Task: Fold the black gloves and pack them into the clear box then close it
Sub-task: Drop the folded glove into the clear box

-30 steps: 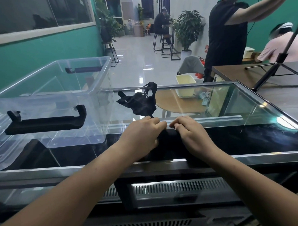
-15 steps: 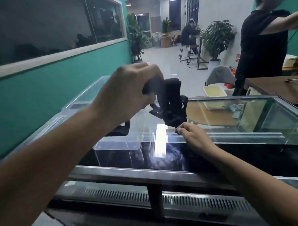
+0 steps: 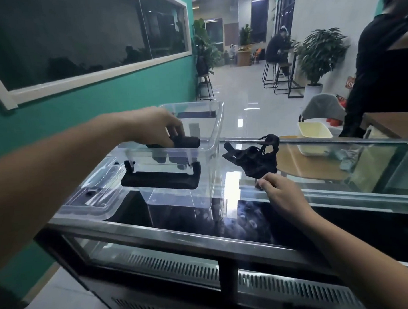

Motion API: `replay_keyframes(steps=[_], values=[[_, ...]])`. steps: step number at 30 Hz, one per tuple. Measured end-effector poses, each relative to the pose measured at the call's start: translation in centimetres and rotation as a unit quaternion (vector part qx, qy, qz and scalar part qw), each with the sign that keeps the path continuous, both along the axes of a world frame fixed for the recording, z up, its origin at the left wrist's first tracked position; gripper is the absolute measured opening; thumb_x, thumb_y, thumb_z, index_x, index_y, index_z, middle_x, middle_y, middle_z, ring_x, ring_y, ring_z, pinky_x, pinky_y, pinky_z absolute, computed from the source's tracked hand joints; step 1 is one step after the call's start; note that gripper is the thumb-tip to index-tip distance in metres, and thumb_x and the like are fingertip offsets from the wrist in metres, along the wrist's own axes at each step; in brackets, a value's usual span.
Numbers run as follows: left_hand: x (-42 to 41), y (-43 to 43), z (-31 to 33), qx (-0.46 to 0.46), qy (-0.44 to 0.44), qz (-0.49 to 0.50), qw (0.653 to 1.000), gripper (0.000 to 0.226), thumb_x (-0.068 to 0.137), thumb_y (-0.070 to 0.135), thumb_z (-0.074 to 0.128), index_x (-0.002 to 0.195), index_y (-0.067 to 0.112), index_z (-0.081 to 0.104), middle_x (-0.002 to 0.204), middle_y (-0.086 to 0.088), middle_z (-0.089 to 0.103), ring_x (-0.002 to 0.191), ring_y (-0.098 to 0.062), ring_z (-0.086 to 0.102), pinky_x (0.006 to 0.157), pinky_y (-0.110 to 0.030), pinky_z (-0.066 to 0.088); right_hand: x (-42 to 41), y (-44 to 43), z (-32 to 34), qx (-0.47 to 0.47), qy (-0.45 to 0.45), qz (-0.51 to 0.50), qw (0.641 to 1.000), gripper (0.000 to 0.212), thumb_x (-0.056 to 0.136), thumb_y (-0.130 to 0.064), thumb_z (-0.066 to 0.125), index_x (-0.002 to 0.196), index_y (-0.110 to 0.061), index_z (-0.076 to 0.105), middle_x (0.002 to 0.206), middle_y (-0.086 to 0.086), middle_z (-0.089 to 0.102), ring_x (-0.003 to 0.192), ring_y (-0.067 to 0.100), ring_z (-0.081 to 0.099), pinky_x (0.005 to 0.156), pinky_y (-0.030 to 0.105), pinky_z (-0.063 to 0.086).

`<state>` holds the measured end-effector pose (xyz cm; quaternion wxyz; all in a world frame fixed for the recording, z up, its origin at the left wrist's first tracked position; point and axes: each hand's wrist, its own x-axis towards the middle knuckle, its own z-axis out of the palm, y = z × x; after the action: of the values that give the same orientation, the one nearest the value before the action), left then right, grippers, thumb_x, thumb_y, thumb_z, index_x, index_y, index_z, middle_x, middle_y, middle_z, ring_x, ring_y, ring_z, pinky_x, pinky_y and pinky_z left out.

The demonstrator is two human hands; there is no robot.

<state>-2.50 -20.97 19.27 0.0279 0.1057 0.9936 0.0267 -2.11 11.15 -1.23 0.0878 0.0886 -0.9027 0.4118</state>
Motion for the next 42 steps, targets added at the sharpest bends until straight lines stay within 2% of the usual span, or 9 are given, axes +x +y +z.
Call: replay_keyframes(steps=[4,6,10,19,23,28,35,38,42], values=[[-0.7,0.3,-0.3,-0.017,-0.129,0.013,0.991,0.024,0.091,0.040,0.083,0.114,0.043,0.076,0.109,0.021,0.078,0.101,-0.007,0.072,0.094,-0.033,0.055,0.0,0.1,-0.1,-0.005,0.002,-0.001,1.000,0.026,0.105,-0.025,0.058,0.087,-0.017,0.074,0.088,0.000,0.076,0.088,0.021,0.068,0.084,0.047,0.054],[-0.8,0.3,-0.3,-0.008,-0.141,0.009,0.990,0.020,0.097,0.040,0.077,0.116,0.042,0.075,0.112,0.019,0.077,0.104,-0.007,0.071,0.091,-0.030,0.053,0.0,0.1,0.0,-0.005,0.006,-0.001,1.000,0.026,0.104,-0.025,0.057,0.086,-0.016,0.074,0.088,0.000,0.076,0.088,0.022,0.068,0.084,0.047,0.053],[-0.6,0.3,0.3,0.059,-0.048,0.000,0.997,0.010,0.099,0.033,0.074,0.106,0.040,0.078,0.097,0.018,0.080,0.096,-0.010,0.074,0.082,-0.030,0.055,0.0,0.1,0.0,-0.001,0.008,-0.001,1.000,0.027,0.105,-0.024,0.057,0.087,-0.015,0.074,0.087,0.000,0.075,0.087,0.022,0.067,0.082,0.046,0.053],[2.4,6.2,1.1,0.157,0.181,-0.070,0.968,0.009,0.097,0.029,0.077,0.105,0.027,0.079,0.098,0.009,0.076,0.092,-0.014,0.073,0.092,-0.041,0.063,0.1,0.2,0.0,0.004,0.012,-0.002,1.000,0.027,0.106,-0.024,0.057,0.088,-0.013,0.074,0.088,0.000,0.074,0.086,0.017,0.066,0.078,0.038,0.049],[2.9,9.7,-0.5,0.197,0.177,-0.094,0.960,0.009,0.096,0.028,0.077,0.104,0.026,0.079,0.093,0.011,0.075,0.086,-0.010,0.072,0.086,-0.033,0.062,-0.1,0.4,-0.3,0.000,0.017,-0.013,1.000,0.026,0.105,-0.025,0.058,0.085,-0.016,0.073,0.084,-0.005,0.072,0.083,0.011,0.064,0.072,0.025,0.044],[3.0,13.6,-4.0,0.212,0.153,-0.099,0.960,0.008,0.093,0.023,0.073,0.101,0.025,0.075,0.087,0.009,0.073,0.078,-0.013,0.070,0.076,-0.036,0.061,0.0,0.7,-0.4,-0.023,0.019,-0.023,0.999,0.026,0.104,-0.025,0.058,0.085,-0.017,0.072,0.084,-0.006,0.073,0.084,0.007,0.064,0.072,0.030,0.045],[3.1,16.0,-8.5,0.038,0.329,-0.094,0.939,0.013,0.097,0.019,0.061,0.108,0.021,0.067,0.092,0.001,0.071,0.078,-0.034,0.069,0.064,-0.041,0.058,0.0,0.8,-0.4,-0.035,0.016,-0.046,0.998,0.022,0.101,-0.025,0.060,0.083,-0.019,0.070,0.080,-0.008,0.071,0.077,0.001,0.061,0.064,0.019,0.041],[3.3,16.7,-10.8,0.091,0.327,-0.111,0.934,0.010,0.097,0.018,0.060,0.104,0.019,0.067,0.089,0.002,0.070,0.076,-0.032,0.066,0.062,-0.040,0.054,-0.1,0.8,-0.6,-0.036,0.016,-0.051,0.998,0.020,0.100,-0.025,0.060,0.085,-0.018,0.071,0.082,-0.006,0.073,0.079,0.004,0.063,0.067,0.023,0.044],[2.2,16.4,-15.0,0.172,0.231,-0.059,0.956,0.008,0.097,0.022,0.061,0.102,0.022,0.066,0.094,0.005,0.069,0.087,-0.026,0.064,0.062,-0.033,0.041,-0.4,0.9,-0.8,-0.048,0.025,-0.057,0.997,0.019,0.099,-0.025,0.062,0.085,-0.018,0.073,0.083,-0.005,0.075,0.082,0.011,0.067,0.072,0.033,0.049]])
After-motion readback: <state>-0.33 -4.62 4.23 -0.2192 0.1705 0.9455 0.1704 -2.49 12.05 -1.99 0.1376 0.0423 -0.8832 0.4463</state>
